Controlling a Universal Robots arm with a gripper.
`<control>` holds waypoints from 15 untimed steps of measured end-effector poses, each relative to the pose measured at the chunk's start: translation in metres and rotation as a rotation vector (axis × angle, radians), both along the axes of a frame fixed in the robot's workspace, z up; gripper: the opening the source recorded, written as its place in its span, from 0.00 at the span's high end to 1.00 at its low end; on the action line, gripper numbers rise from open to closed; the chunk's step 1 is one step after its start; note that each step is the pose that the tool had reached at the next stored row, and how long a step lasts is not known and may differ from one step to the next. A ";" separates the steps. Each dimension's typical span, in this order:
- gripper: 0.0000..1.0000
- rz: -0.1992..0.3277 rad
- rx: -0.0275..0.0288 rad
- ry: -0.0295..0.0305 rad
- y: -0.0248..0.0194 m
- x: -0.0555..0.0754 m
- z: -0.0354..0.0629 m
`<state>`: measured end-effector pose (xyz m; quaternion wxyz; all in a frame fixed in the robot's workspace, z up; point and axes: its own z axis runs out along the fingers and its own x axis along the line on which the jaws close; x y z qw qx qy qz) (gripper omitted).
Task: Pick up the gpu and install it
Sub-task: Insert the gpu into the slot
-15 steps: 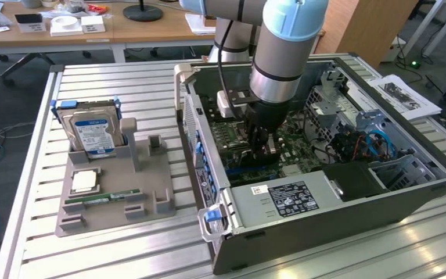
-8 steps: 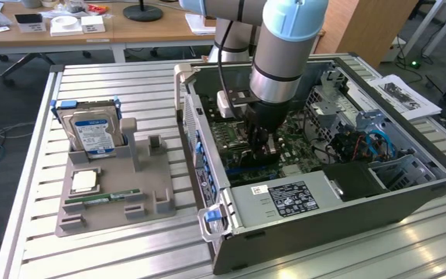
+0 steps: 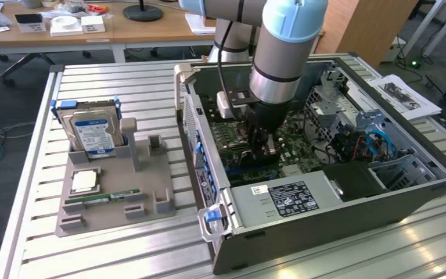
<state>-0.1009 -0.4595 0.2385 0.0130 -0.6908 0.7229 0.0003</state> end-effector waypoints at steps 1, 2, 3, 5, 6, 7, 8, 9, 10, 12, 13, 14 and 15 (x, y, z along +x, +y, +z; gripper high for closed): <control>0.73 0.000 0.0002 -0.0002 0.0000 0.000 -0.0001; 0.73 0.000 0.0003 -0.0004 0.0000 -0.001 -0.0001; 0.73 0.000 0.0002 -0.0005 0.0000 -0.001 0.0000; 0.73 0.000 0.0000 -0.0008 0.0000 -0.002 0.0000; 0.73 0.000 0.0000 -0.0009 -0.0001 -0.002 0.0001; 0.73 0.000 0.0000 -0.0009 -0.0001 -0.002 0.0000; 0.73 0.000 0.0000 -0.0009 -0.0001 -0.002 0.0000; 0.73 0.000 0.0000 -0.0009 0.0000 -0.002 0.0000; 0.73 0.000 0.0000 -0.0008 0.0000 -0.002 0.0000; 0.73 0.000 0.0000 -0.0008 0.0000 -0.002 0.0001; 0.73 0.000 -0.0001 -0.0008 0.0000 -0.002 0.0001; 0.73 0.000 -0.0001 -0.0008 0.0000 -0.002 0.0001; 0.73 0.000 -0.0001 -0.0008 0.0000 -0.002 0.0001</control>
